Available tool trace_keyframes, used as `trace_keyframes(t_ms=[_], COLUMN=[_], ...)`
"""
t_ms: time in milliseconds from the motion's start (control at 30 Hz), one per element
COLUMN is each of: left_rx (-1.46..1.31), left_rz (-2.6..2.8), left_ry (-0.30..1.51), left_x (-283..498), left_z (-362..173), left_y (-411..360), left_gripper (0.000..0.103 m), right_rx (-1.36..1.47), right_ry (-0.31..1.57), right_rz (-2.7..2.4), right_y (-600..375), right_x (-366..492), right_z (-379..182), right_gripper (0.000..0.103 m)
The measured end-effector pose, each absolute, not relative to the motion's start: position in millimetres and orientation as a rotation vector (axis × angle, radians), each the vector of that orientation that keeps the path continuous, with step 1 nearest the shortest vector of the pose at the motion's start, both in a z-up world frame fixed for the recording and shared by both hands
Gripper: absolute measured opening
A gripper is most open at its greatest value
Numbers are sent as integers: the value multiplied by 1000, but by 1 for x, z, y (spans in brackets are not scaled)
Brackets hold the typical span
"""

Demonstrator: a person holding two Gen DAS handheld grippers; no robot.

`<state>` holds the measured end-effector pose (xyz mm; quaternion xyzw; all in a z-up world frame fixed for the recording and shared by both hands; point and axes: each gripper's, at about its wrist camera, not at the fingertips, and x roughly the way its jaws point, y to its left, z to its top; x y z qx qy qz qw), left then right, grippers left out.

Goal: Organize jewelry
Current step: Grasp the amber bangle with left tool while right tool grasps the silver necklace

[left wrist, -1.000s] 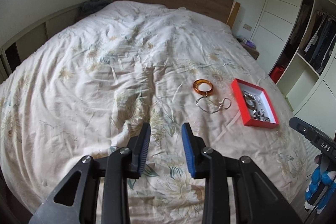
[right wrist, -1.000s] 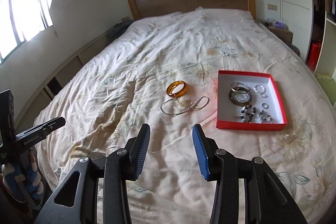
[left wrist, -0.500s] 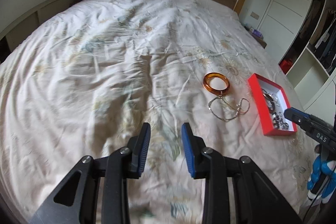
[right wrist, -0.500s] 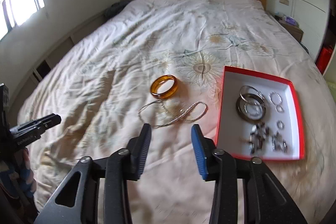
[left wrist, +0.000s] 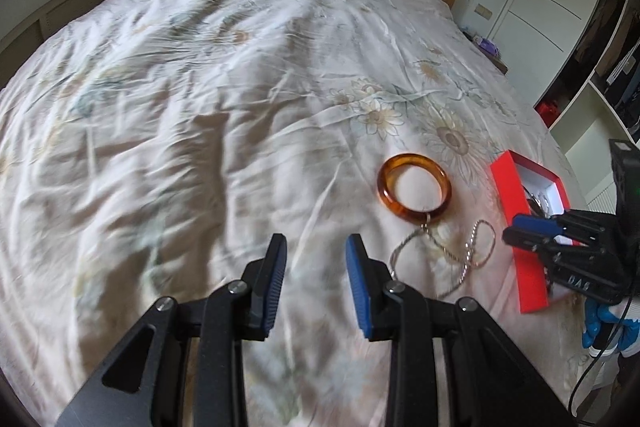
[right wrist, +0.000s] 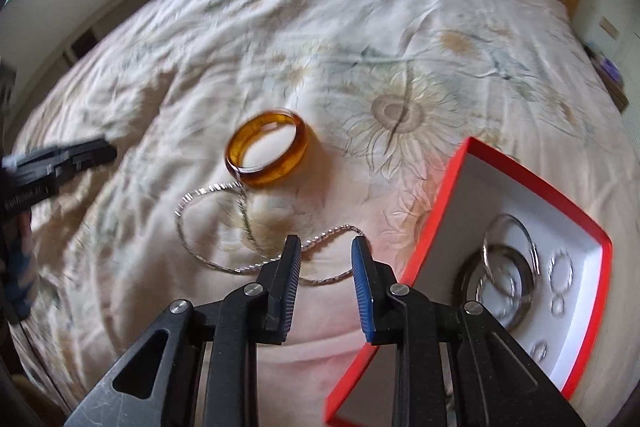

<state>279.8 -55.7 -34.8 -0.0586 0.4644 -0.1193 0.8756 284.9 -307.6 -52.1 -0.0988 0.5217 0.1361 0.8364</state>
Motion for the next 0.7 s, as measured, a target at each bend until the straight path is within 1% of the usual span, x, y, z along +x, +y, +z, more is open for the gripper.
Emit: trace_keyframes(t_ms=[133, 167, 200, 400, 700], left_rx=[-130, -132, -135, -158, -206], left_rz=[-257, -258, -260, -268, -346], left_ry=[985, 989, 996, 1025, 1068], left_x=[294, 296, 300, 324, 360], left_z=[-45, -47, -50, -64, -78], left_y=[-67, -68, -71, -83, -107], left_gripper=[29, 29, 29, 29, 29], right_rx=[-281, -292, -306, -451, -577], right_ry=[1154, 1159, 1162, 1193, 1230], right_rz=[314, 320, 334, 383, 463], right_y=[-310, -310, -308, -293, -289], right_x=[298, 301, 303, 315, 326], right_z=[-68, -70, -72, -86, -91], right_gripper=[25, 23, 22, 22, 22])
